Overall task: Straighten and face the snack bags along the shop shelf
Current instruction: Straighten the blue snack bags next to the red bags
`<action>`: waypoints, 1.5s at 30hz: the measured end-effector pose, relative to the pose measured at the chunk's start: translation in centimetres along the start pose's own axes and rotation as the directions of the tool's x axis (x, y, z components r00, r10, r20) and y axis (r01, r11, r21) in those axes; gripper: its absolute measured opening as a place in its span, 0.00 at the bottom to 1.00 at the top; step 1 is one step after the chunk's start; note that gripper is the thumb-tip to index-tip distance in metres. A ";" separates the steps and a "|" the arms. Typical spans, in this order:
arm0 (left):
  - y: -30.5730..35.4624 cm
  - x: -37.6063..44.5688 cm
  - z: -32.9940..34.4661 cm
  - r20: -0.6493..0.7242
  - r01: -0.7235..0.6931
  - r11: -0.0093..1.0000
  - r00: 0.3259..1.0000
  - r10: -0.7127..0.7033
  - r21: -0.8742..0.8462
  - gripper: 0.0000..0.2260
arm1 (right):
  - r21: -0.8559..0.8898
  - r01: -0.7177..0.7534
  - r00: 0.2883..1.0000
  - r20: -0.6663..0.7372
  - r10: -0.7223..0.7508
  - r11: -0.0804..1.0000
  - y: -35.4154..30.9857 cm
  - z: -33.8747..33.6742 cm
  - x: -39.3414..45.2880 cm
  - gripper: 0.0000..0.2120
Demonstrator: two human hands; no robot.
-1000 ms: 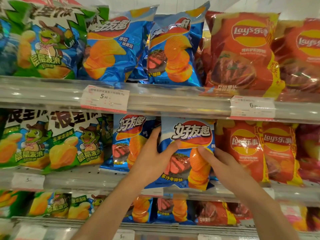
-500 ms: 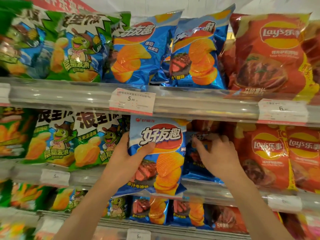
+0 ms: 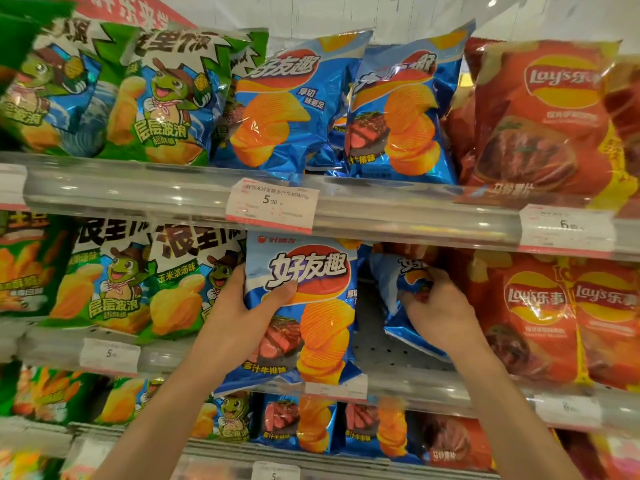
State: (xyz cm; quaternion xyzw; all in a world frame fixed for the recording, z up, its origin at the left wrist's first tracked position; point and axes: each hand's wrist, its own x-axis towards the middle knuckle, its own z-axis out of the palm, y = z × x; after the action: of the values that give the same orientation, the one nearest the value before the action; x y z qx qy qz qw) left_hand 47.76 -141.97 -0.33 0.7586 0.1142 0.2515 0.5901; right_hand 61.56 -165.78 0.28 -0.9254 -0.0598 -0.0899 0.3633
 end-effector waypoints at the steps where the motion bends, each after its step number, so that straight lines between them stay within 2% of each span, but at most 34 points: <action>1: 0.0 0.0 0.0 0.000 0.002 1.000 1.000 -0.002 0.001 0.23 | 0.032 -0.002 1.000 -0.023 0.003 0.999 0.0 -0.2 -0.1 0.24; 4: 0.0 0.2 0.1 -0.005 0.013 1.000 1.000 -0.013 -0.007 0.21 | 0.076 0.036 0.996 -0.085 -0.030 0.996 0.1 -0.2 -0.4 0.19; 9: -0.3 0.3 0.1 -0.012 0.023 1.000 1.000 -0.023 -0.008 0.23 | -0.034 0.077 0.977 -0.197 -0.082 0.996 0.3 0.2 -1.2 0.17; 12: -0.5 0.4 0.0 -0.012 0.026 1.000 1.000 -0.026 -0.004 0.22 | -0.036 0.085 0.963 -0.253 -0.091 0.996 0.4 -0.4 -1.4 0.16; 16: -0.6 0.6 0.1 -0.013 0.032 0.999 0.999 -0.032 -0.008 0.22 | 0.067 0.148 0.929 -0.351 -0.115 0.987 0.6 -0.2 -1.8 0.16; 20: -0.8 0.6 0.0 -0.017 0.043 0.999 0.999 -0.043 -0.001 0.23 | 0.265 0.279 0.897 -0.415 -0.152 0.923 -0.1 2.0 -1.2 0.18; 22: -0.8 0.7 0.1 -0.018 0.047 0.999 0.999 -0.047 -0.007 0.22 | 0.307 0.344 0.888 -0.412 -0.202 0.887 -0.7 3.2 -0.3 0.19; 24: -0.9 0.9 0.1 -0.020 0.053 0.999 0.998 -0.053 -0.012 0.19 | 0.222 0.378 0.889 -0.358 -0.285 0.899 -0.7 4.3 0.7 0.23; 27: -0.9 0.9 0.2 -0.008 0.039 0.999 0.999 -0.039 -0.007 0.19 | 0.056 0.255 0.955 -0.170 -0.242 0.965 0.4 5.5 1.4 0.41; 29: -0.9 0.8 0.2 -0.007 0.037 0.999 0.999 -0.037 -0.011 0.19 | -0.060 0.181 0.974 -0.126 -0.187 0.982 1.0 6.0 1.7 0.49; 30: -1.0 0.8 0.2 -0.006 0.037 0.999 0.999 -0.037 -0.012 0.19 | -0.091 0.148 0.980 -0.118 -0.158 0.985 1.3 6.1 1.9 0.49; 32: -1.1 0.7 0.2 -0.004 0.032 0.999 0.999 -0.032 -0.014 0.20 | -0.041 0.135 0.983 -0.123 -0.139 0.990 1.4 6.2 2.6 0.44; 35: -1.1 0.7 0.2 -0.006 0.034 0.999 0.999 -0.034 -0.008 0.21 | 0.098 0.218 0.960 -0.201 -0.195 0.971 0.9 6.1 3.6 0.39; 36: -1.1 0.8 0.2 -0.006 0.034 0.999 0.999 -0.034 -0.006 0.21 | 0.078 0.238 0.951 -0.221 -0.216 0.968 0.6 6.3 3.8 0.41; 38: -1.1 0.8 0.3 -0.006 0.029 1.000 1.000 -0.029 -0.002 0.20 | -0.071 0.223 0.947 -0.219 -0.234 0.972 0.2 7.1 3.8 0.46; 40: -1.2 0.8 0.4 -0.013 0.025 1.000 1.000 -0.025 -0.001 0.19 | -0.204 0.191 0.957 -0.178 -0.228 0.960 0.3 8.1 3.7 0.51; 41: -1.2 0.8 0.4 -0.018 0.023 1.000 1.000 -0.023 0.000 0.19 | -0.207 0.185 0.966 -0.142 -0.217 0.961 0.5 8.3 3.9 0.52; 43: -1.4 0.8 0.4 -0.017 0.020 1.000 1.000 -0.020 0.005 0.19 | -0.100 0.175 0.982 -0.056 -0.181 0.979 0.8 7.8 4.5 0.53; 45: -1.5 0.7 0.2 -0.010 0.016 1.000 1.000 -0.016 -0.007 0.19 | 0.064 0.156 0.987 0.024 -0.158 0.986 0.9 6.5 4.9 0.50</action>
State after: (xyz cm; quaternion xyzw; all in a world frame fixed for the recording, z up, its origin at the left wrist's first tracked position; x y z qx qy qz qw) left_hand 48.63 -141.43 -1.66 0.7543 0.1225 0.2508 0.5943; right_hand 67.30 -161.80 -3.98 -0.9073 -0.1405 -0.1032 0.3826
